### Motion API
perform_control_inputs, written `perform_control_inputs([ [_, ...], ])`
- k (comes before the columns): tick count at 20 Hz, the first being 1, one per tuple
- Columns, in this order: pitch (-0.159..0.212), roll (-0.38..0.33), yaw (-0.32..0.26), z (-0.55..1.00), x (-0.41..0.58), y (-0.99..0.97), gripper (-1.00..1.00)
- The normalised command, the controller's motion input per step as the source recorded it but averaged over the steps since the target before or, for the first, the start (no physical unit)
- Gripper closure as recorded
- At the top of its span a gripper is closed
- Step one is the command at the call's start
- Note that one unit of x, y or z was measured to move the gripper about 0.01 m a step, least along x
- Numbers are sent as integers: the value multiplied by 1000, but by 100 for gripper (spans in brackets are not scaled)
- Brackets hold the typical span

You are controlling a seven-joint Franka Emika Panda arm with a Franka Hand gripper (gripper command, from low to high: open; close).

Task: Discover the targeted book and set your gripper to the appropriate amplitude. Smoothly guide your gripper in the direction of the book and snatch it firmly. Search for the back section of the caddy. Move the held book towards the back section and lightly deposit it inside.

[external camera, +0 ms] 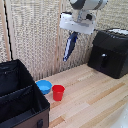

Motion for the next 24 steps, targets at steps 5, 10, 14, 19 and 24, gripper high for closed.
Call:
perform_control_inputs([
  [5, 30, 171, -135, 391, 0, 389, 100],
  [10, 32, 155, -113, 440, 6, 470, 100],
  [14, 11, 36, -55, 677, 19, 709, 100],
  [19, 0, -7, -53, 763, 65, 797, 100],
  [24, 7, -23, -45, 671, 150, 830, 100],
])
